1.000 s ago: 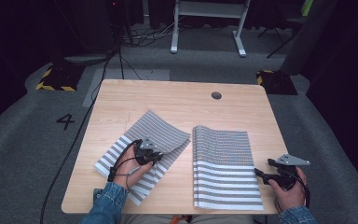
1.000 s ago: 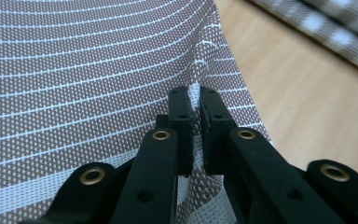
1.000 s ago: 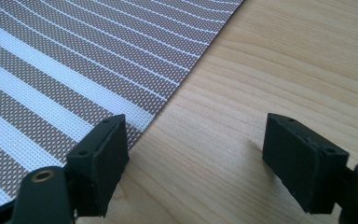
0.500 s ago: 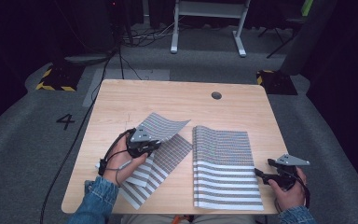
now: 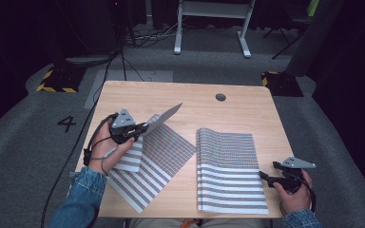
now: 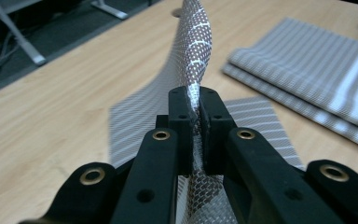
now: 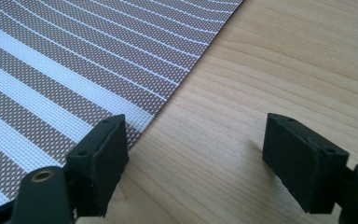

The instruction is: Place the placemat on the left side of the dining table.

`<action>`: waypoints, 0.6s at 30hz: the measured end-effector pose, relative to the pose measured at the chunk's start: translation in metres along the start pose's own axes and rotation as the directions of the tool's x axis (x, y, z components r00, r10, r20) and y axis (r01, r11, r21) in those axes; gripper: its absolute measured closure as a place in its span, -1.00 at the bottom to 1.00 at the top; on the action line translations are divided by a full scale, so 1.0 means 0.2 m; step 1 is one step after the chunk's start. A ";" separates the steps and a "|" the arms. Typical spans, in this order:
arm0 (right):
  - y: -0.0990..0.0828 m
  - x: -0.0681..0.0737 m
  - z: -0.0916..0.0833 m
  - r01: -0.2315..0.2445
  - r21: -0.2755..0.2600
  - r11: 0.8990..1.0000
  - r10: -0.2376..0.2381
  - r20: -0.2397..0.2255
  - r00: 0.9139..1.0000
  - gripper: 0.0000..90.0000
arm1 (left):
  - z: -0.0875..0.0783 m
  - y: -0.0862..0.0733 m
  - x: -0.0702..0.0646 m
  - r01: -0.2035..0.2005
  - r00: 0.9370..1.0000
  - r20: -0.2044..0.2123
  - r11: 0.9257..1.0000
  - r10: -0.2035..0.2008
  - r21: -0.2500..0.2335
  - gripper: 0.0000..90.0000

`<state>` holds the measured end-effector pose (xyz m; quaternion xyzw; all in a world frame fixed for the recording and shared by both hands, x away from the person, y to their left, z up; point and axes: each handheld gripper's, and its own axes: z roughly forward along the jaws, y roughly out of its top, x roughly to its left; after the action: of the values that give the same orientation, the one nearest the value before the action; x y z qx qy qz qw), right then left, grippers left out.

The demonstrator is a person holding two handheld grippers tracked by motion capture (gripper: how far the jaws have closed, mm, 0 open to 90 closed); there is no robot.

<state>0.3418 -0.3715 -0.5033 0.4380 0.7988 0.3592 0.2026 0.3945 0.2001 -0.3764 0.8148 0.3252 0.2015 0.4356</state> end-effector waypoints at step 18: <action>0.00 0.00 0.00 0.006 0.004 1.000 -0.006 0.005 1.000 -0.51 | -0.06 -0.08 0.35 0.010 0.977 -0.213 1.000 -0.009 0.005 0.88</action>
<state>0.3426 -0.3717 -0.5035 0.4371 0.8001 0.3561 0.2049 0.4309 0.2625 -0.3809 0.7884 0.3746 0.2844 0.3966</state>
